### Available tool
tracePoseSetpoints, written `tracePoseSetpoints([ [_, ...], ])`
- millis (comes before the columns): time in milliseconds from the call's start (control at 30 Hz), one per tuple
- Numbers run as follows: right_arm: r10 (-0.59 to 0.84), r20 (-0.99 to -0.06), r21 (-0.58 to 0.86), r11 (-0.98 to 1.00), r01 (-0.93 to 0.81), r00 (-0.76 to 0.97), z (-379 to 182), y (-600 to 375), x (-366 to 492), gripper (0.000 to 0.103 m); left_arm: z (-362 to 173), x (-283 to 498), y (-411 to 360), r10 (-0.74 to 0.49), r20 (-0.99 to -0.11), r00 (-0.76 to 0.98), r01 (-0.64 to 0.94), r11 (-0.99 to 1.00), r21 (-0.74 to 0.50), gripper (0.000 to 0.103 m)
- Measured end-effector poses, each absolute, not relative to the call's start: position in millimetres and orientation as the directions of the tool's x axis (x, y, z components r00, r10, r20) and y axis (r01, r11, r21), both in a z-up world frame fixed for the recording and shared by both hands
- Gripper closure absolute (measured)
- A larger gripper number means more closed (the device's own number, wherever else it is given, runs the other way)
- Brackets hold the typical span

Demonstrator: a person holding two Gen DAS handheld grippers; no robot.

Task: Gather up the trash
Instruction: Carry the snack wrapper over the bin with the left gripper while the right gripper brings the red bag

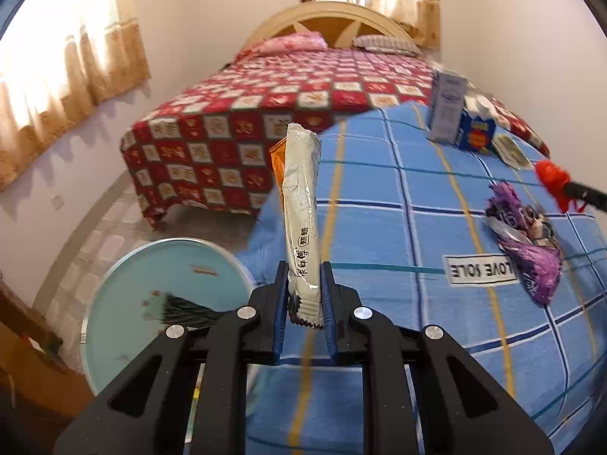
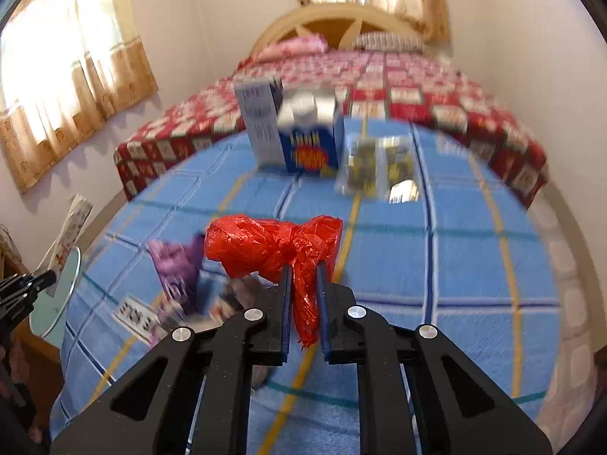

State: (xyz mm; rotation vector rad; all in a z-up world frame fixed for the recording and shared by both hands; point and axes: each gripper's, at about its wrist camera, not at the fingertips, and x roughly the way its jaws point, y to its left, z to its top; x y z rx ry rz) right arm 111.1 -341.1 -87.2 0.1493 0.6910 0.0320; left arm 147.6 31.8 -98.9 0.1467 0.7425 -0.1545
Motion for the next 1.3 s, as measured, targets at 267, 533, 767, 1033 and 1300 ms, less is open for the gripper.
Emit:
tracePoseSetpoints([
  [267, 0.152, -0.574, 0.120, 0.988, -0.101, 0.805, -58.8, -288.6, 122.7, 0.090, -92.8, 134.4, 72.3, -0.032, -0.672, 0.740, 0.123, 0.988, 0.089, 0.086],
  [533, 0.238, -0.579, 0.077, 0.968, -0.238, 0.780, -63.7, -215.2, 145.7, 0.090, -98.3, 128.5, 108.2, 0.040, -0.683, 0.729, 0.053, 0.992, 0.115, 0.086],
  [767, 0.299, -0.587, 0.049, 0.941, -0.336, 0.753, -72.2, -159.2, 159.2, 0.090, -103.2, 123.0, 136.6, 0.085, -0.692, 0.716, 0.000, 0.993, 0.122, 0.086],
  [1033, 0.339, -0.597, 0.021, 0.913, -0.408, 0.727, -76.5, -112.5, 162.0, 0.090, -104.5, 116.9, 155.8, 0.112, -0.695, 0.710, -0.034, 0.992, 0.125, 0.086],
  [1300, 0.375, -0.607, -0.003, 0.881, -0.474, 0.701, -83.5, -72.6, 165.4, 0.090, -107.8, 112.1, 176.9, 0.148, -0.704, 0.695, -0.076, 0.988, 0.133, 0.086],
])
